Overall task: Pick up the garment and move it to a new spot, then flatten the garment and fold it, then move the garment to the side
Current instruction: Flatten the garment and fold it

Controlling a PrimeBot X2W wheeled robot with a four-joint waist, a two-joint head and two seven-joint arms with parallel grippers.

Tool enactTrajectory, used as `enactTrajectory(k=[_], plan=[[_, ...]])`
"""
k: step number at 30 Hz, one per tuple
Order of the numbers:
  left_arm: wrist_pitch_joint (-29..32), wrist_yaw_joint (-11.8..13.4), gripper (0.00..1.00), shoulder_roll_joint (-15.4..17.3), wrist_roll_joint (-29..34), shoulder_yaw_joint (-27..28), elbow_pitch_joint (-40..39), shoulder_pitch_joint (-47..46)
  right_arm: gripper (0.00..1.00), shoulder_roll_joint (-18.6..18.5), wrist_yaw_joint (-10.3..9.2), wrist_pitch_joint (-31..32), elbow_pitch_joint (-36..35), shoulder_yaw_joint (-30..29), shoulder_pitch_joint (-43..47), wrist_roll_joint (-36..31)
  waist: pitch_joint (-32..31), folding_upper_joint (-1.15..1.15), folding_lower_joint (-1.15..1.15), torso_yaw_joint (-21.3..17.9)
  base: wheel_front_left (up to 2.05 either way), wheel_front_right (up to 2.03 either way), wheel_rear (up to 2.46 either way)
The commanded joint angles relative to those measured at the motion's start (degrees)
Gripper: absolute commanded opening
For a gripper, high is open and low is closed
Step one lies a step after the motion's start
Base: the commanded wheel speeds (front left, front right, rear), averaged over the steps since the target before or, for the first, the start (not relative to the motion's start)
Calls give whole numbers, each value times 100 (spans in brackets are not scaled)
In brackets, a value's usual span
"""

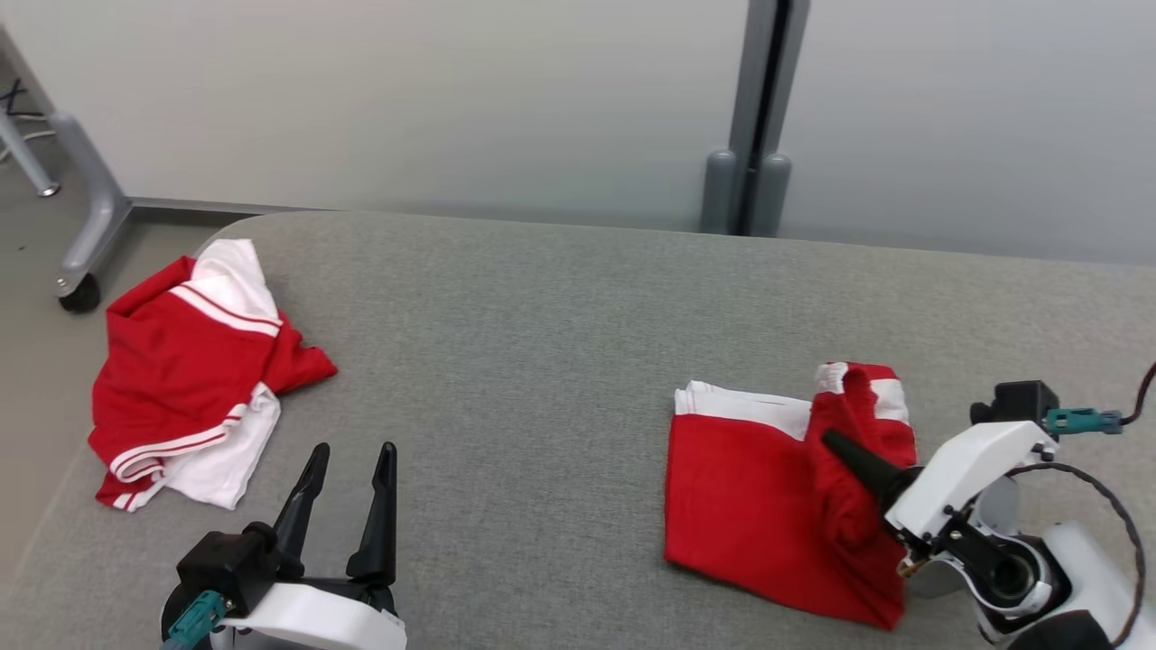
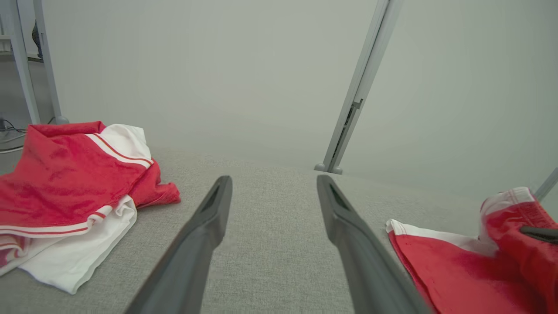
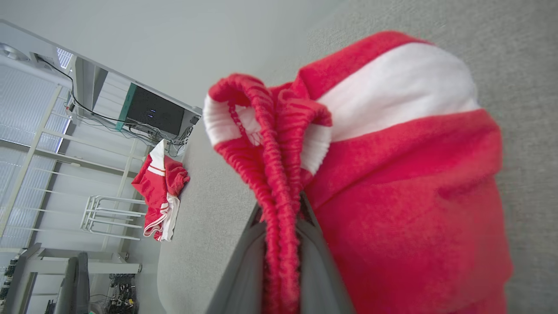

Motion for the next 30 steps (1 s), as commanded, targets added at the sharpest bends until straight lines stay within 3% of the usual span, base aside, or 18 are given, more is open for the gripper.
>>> enactTrajectory(k=[1, 12, 14, 15, 16, 17, 18, 24, 30], plan=[[4, -11, 100, 22, 2, -3, 21, -72, 0, 88, 3, -28, 89, -8, -80, 51, 4, 0, 0, 126, 0, 0, 0], [9, 1, 100, 35, -41, -50, 122, -125, 0, 610, 3, -116, 868, 215, -431, -14, 33, 0, 0, 430, 0, 0, 0], [9, 9, 100, 37, -38, -56, 131, -130, 9, 643, 3, -126, 970, 313, -475, -67, 47, 0, 0, 445, 0, 0, 0], [9, 10, 100, 43, -48, -51, 138, -133, 15, 675, 3, -152, 1017, 347, -496, -78, 53, 0, 0, 443, 0, 0, 0], [8, 10, 100, 50, -51, -46, 142, -137, 27, 700, 3, -177, 1057, 375, -518, -79, 57, 0, 0, 438, 0, 0, 0], [8, 10, 100, 56, -56, -39, 147, -140, 54, 717, 3, -191, 1085, 395, -549, -76, 64, 0, 0, 429, 0, 0, 0], [8, 13, 100, 61, -64, -34, 152, -145, 100, 742, 3, -217, 1104, 417, -575, -55, 72, 0, 0, 412, 0, 0, 0], [6, 24, 100, 71, -78, -30, 175, -162, 100, 805, 3, -326, 837, 576, -650, 152, 86, 0, 0, 236, 0, 0, 0], [3, 43, 100, 65, -80, -10, 170, -110, 100, 411, 3, -644, 113, 589, -553, 203, 7, 0, 0, -7, 0, 0, 0]])
